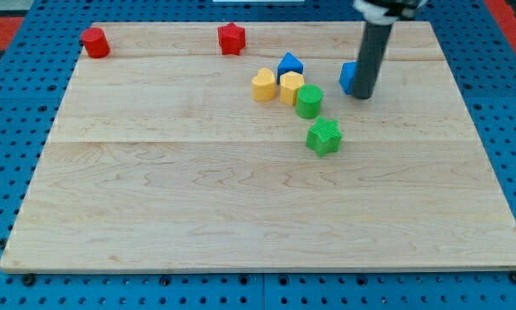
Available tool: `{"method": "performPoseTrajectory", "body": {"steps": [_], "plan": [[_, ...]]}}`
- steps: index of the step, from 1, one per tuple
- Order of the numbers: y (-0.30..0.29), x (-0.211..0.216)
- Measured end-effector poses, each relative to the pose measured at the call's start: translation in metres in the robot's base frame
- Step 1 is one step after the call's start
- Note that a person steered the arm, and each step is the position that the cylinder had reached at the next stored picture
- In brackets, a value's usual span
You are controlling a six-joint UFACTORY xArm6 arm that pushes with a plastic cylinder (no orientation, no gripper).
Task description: Place the cube parallel to the red star
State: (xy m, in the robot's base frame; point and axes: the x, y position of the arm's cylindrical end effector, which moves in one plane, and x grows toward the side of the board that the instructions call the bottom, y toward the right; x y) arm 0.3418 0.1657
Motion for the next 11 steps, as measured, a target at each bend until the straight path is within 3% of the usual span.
{"method": "performPoseTrajectory", "body": {"steps": [1,3,5,6,7,8,10,11], "plan": [[0.018,-0.039],[-0.001,0.003],[-0.007,-0.044],[-0.012,-0.042],[-0.053,-0.041],[-0.066,-0.063],[0.0,-0.095],[-0.024,-0.087]]}}
